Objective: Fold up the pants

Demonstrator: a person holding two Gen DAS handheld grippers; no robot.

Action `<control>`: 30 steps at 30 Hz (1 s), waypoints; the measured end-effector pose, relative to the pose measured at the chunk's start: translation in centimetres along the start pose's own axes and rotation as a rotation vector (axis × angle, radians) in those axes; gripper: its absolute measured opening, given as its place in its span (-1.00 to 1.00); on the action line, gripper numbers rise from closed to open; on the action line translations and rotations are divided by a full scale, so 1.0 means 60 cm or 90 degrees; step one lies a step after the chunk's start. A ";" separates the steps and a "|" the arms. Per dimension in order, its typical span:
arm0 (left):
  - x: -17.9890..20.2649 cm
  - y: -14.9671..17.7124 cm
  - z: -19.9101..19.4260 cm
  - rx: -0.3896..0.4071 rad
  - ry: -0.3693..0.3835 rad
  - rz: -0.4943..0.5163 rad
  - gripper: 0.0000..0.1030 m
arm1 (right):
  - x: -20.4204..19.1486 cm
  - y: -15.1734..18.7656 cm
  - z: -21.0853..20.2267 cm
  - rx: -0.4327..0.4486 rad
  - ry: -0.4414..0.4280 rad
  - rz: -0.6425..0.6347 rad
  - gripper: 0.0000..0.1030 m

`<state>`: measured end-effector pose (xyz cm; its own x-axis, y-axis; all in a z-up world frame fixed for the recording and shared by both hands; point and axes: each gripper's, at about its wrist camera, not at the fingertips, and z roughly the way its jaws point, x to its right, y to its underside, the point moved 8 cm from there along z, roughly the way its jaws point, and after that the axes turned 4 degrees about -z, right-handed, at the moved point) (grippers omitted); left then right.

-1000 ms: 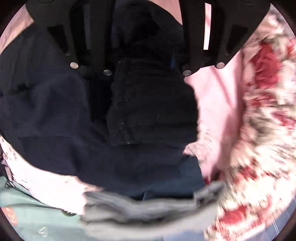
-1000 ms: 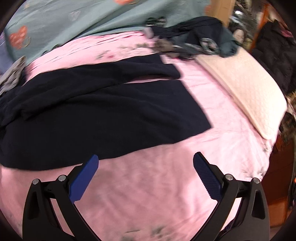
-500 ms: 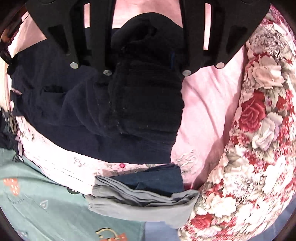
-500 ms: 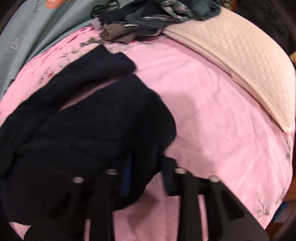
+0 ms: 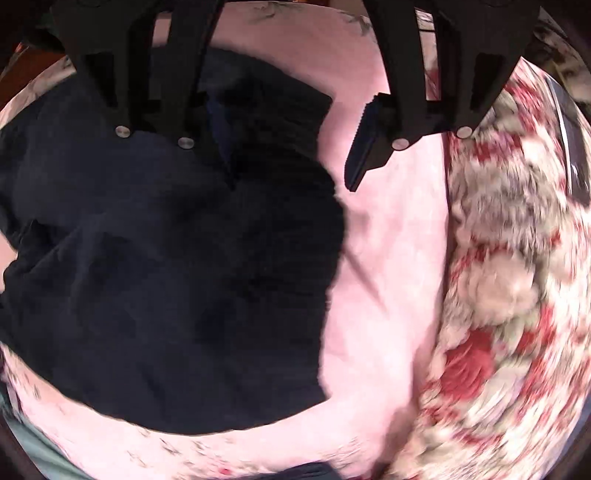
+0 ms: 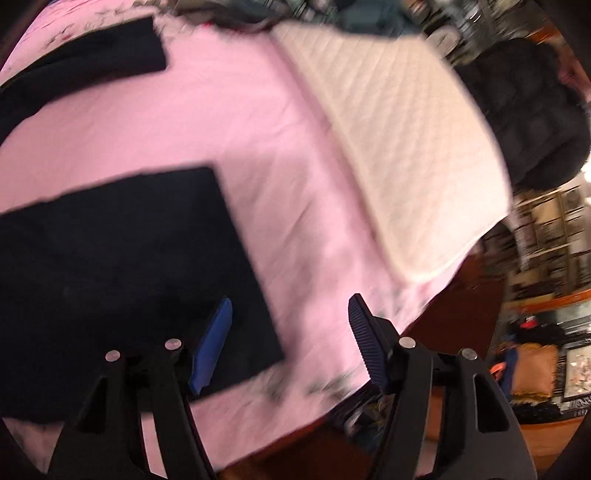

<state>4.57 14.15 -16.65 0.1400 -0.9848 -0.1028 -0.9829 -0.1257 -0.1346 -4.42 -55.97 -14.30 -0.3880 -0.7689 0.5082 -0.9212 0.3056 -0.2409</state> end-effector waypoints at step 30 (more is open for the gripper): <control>0.010 -0.242 0.063 0.151 -0.057 -0.059 0.59 | -0.300 -0.552 0.042 0.162 -0.412 0.047 -0.74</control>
<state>19.36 15.86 -18.47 0.2483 -0.9545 -0.1652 -0.9114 -0.1723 -0.3738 33.18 -53.68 -17.58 -0.2808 -0.9553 -0.0929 -0.8264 0.2899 -0.4827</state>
